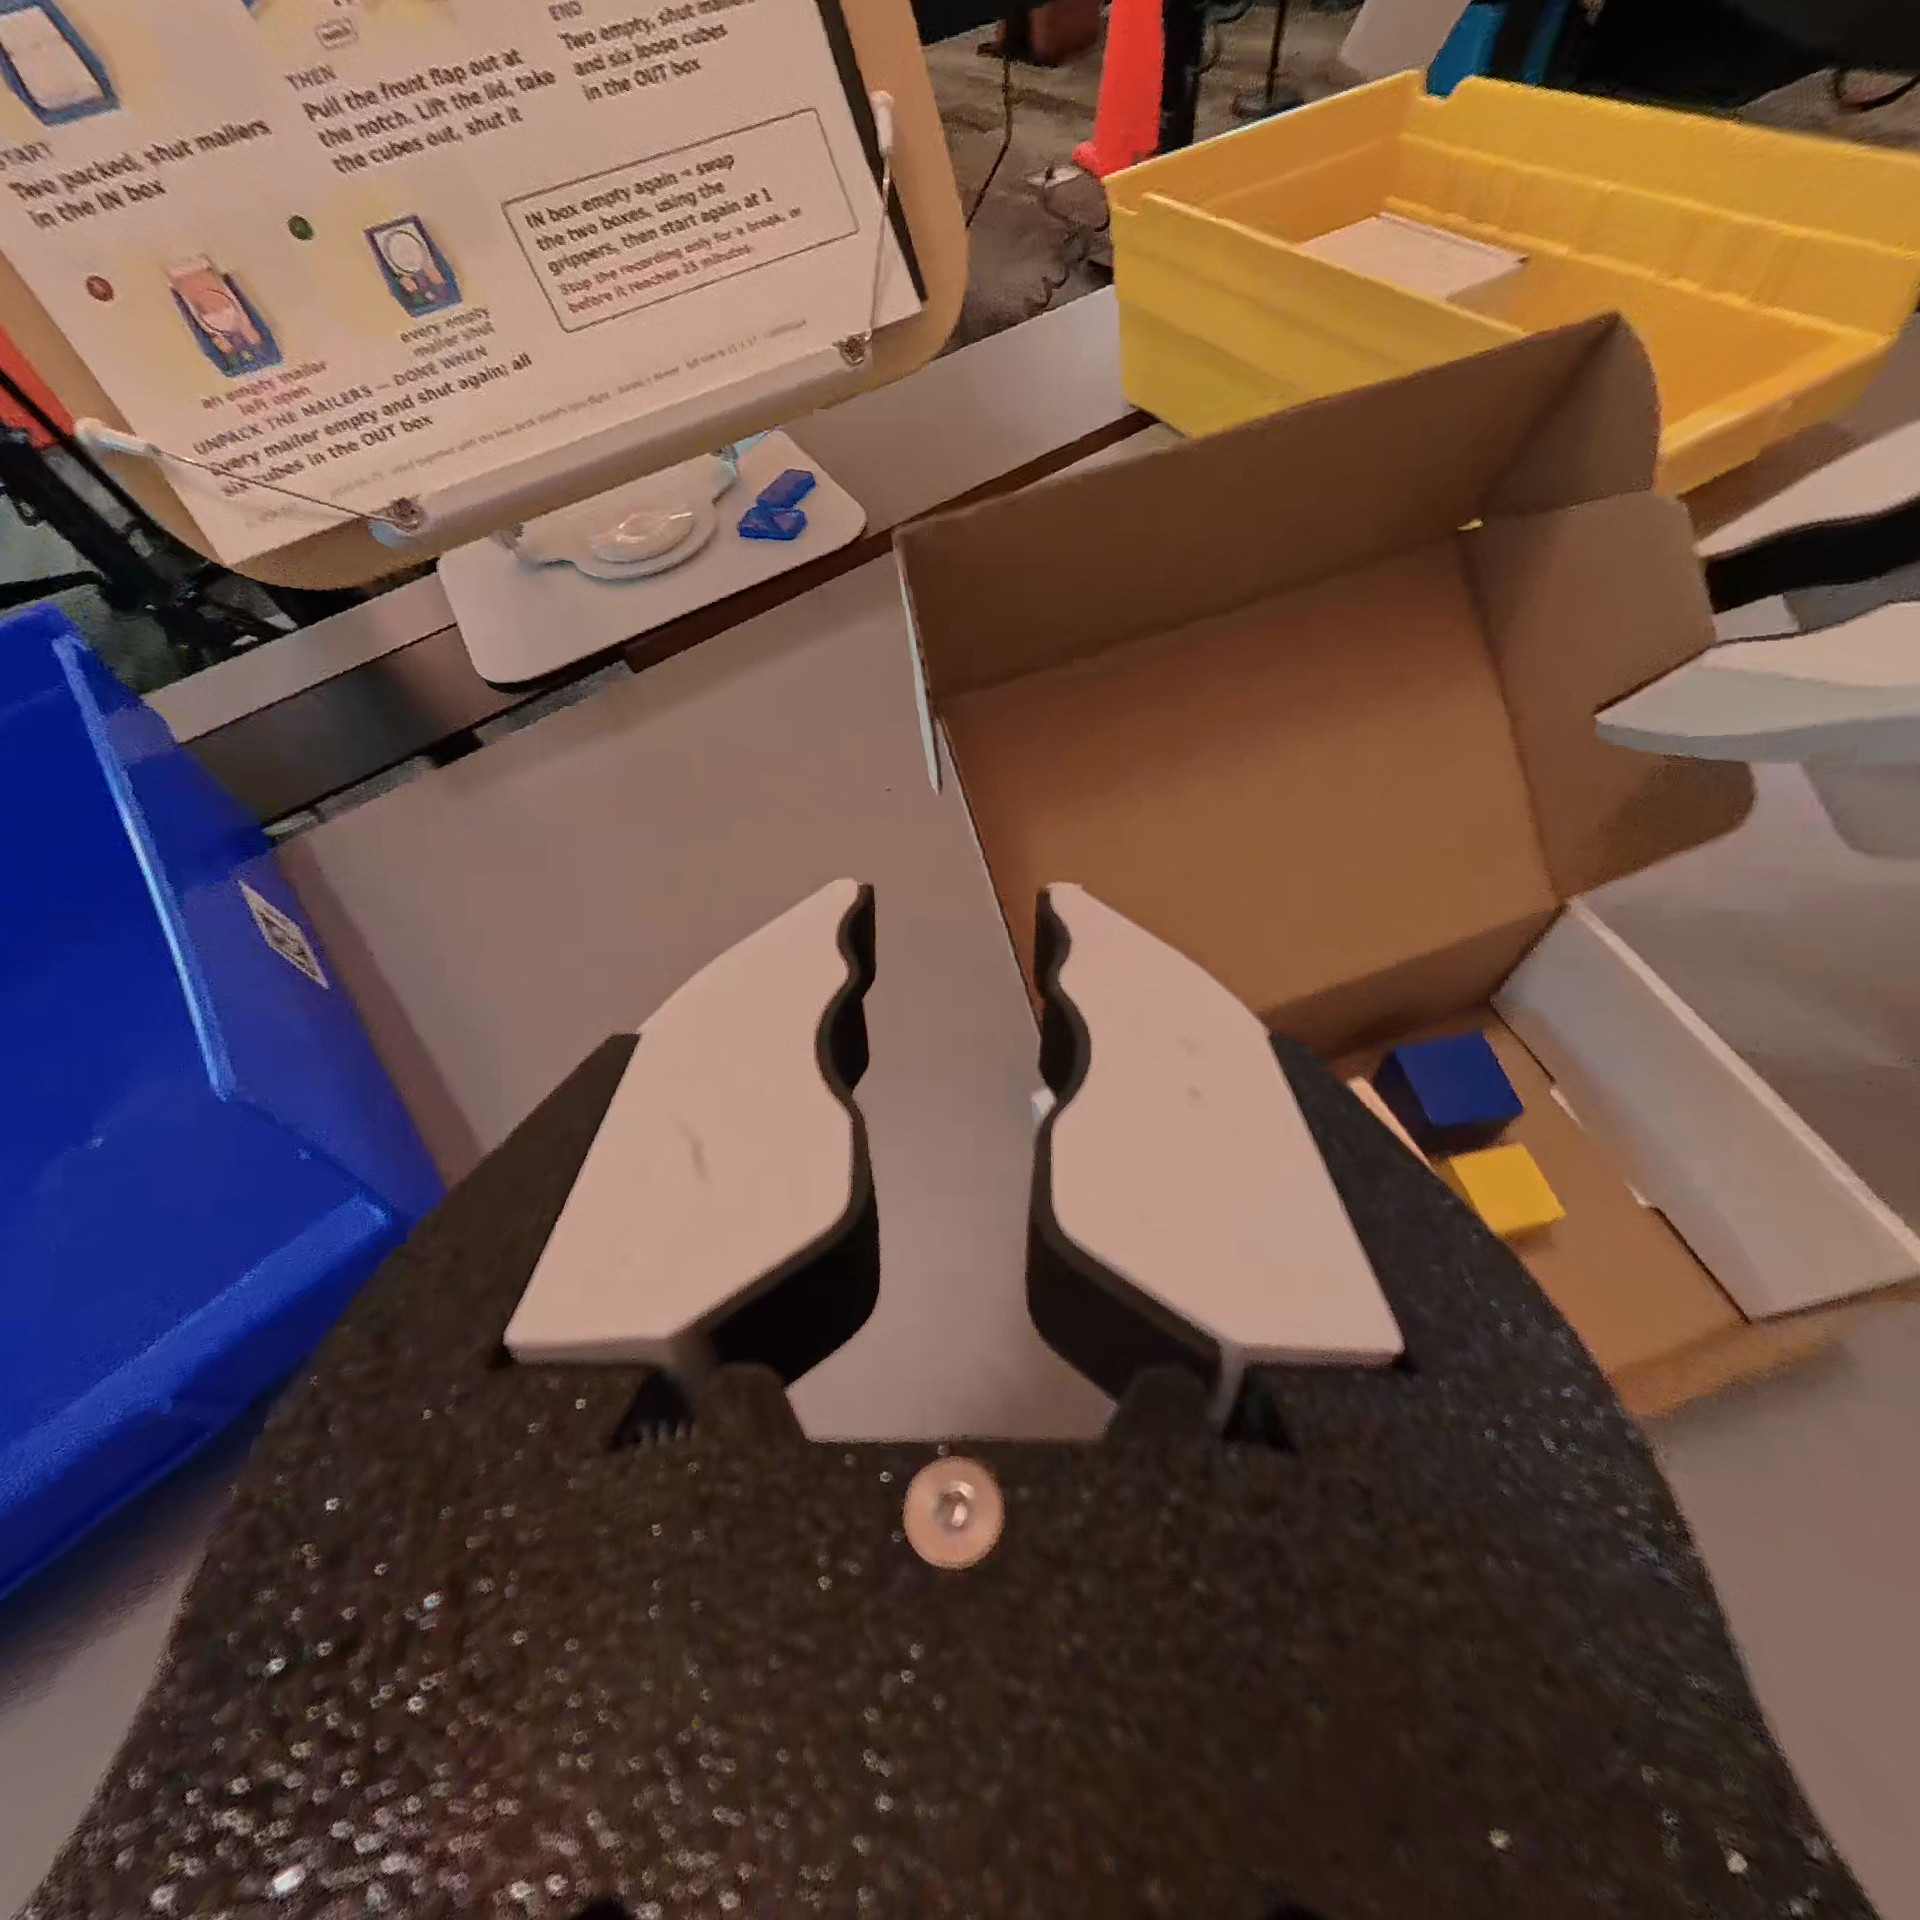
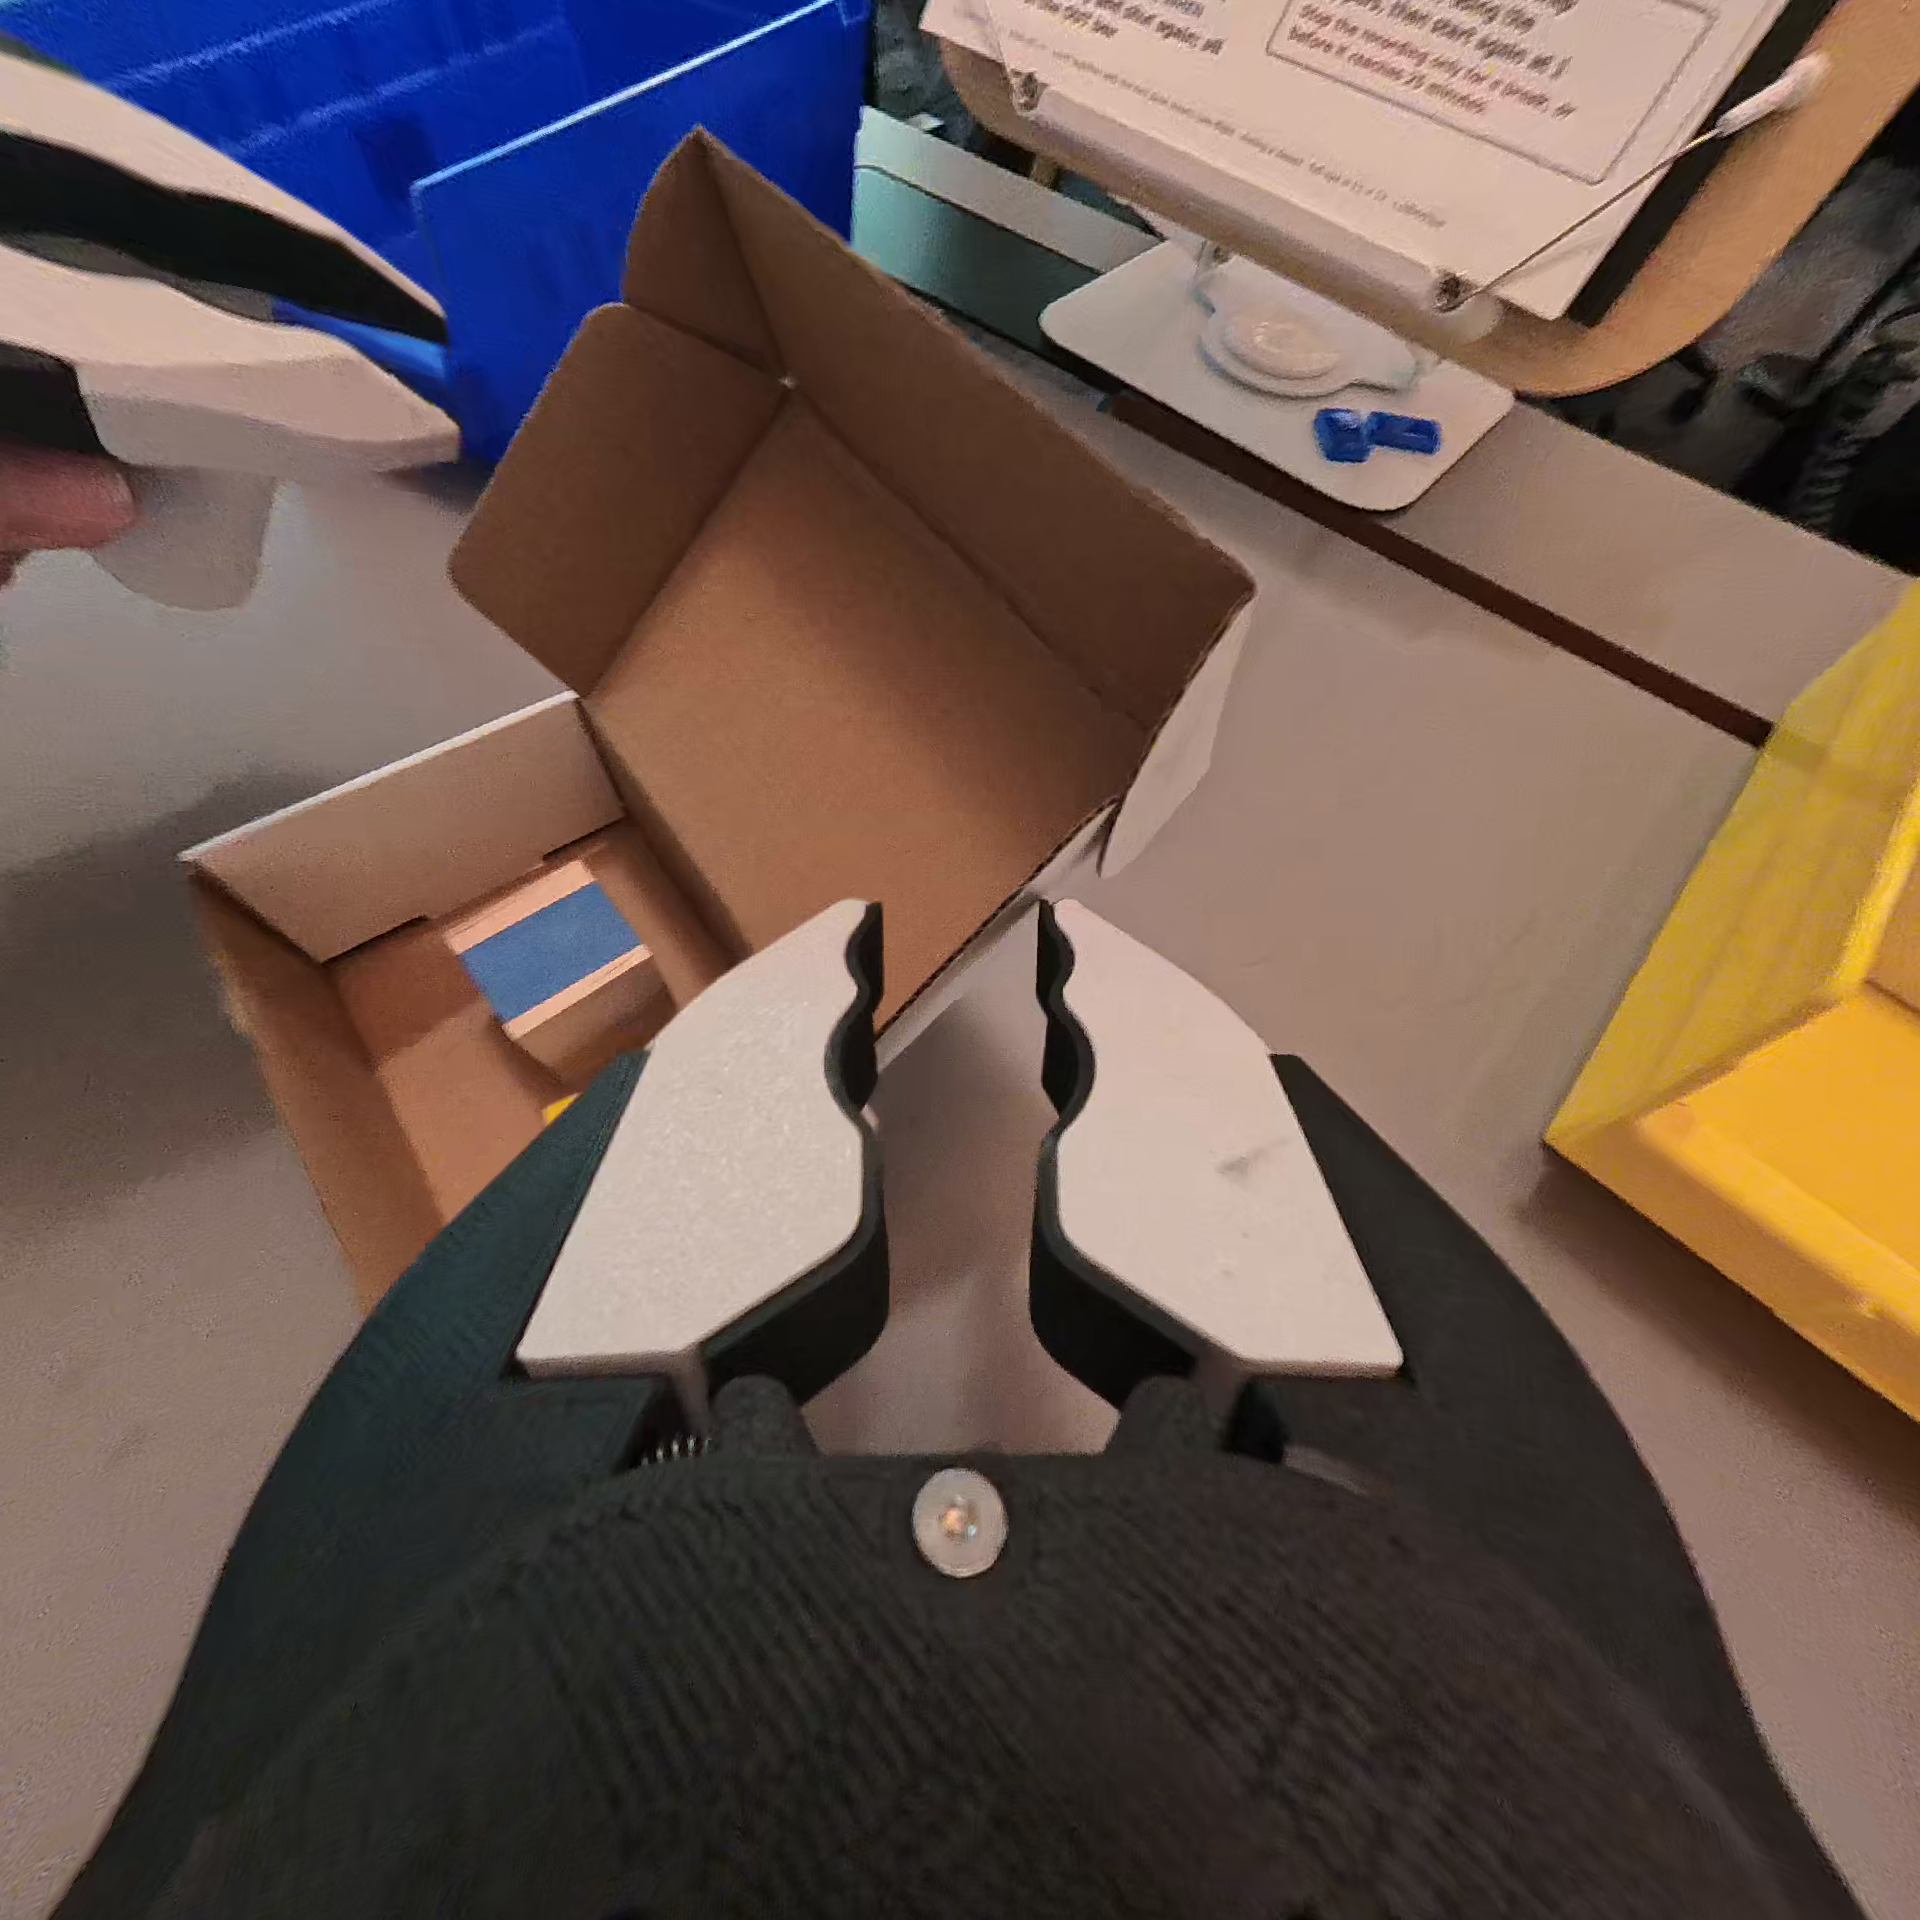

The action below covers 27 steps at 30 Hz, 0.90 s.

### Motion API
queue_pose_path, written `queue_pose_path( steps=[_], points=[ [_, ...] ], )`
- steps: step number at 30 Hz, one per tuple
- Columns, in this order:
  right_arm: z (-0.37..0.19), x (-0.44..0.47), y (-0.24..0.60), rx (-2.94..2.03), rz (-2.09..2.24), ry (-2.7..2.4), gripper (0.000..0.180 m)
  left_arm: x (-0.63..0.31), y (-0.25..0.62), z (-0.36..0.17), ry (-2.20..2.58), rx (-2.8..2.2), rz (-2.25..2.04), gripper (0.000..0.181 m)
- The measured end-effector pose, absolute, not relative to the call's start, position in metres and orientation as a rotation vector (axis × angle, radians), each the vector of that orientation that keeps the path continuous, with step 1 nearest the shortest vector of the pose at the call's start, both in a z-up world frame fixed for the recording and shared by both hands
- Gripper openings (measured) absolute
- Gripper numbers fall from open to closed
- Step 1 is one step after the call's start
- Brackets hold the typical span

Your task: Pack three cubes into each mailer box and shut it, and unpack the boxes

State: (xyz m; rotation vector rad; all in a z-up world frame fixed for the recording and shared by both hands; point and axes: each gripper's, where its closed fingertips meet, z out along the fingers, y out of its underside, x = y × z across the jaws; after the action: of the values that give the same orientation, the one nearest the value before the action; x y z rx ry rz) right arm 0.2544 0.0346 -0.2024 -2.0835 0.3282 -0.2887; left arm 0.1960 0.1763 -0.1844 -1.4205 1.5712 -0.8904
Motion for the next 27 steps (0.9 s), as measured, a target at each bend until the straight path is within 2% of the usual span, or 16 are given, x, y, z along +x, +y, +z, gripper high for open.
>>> queue_pose_path(
  steps=[5, 8, 19, 27],
  points=[
    [-0.198, 0.265, 0.039, -2.069, -0.424, 0.302, 0.016, 0.214, 0.178, -0.191, 1.640, -1.489, -0.805, 0.023],
    [-0.197, 0.267, 0.045, -2.067, -0.453, 0.307, 0.014, 0.218, 0.179, -0.197, 1.646, -1.546, -0.776, 0.011],
    [-0.181, 0.287, 0.069, -1.855, -0.524, 0.396, 0.010, 0.226, 0.193, -0.167, 1.287, -1.374, -0.780, 0.007],
    [-0.191, 0.261, 0.057, -1.692, -0.621, 0.393, 0.008, 0.193, 0.177, -0.180, 1.150, -1.268, -0.812, 0.007]
  ],
)
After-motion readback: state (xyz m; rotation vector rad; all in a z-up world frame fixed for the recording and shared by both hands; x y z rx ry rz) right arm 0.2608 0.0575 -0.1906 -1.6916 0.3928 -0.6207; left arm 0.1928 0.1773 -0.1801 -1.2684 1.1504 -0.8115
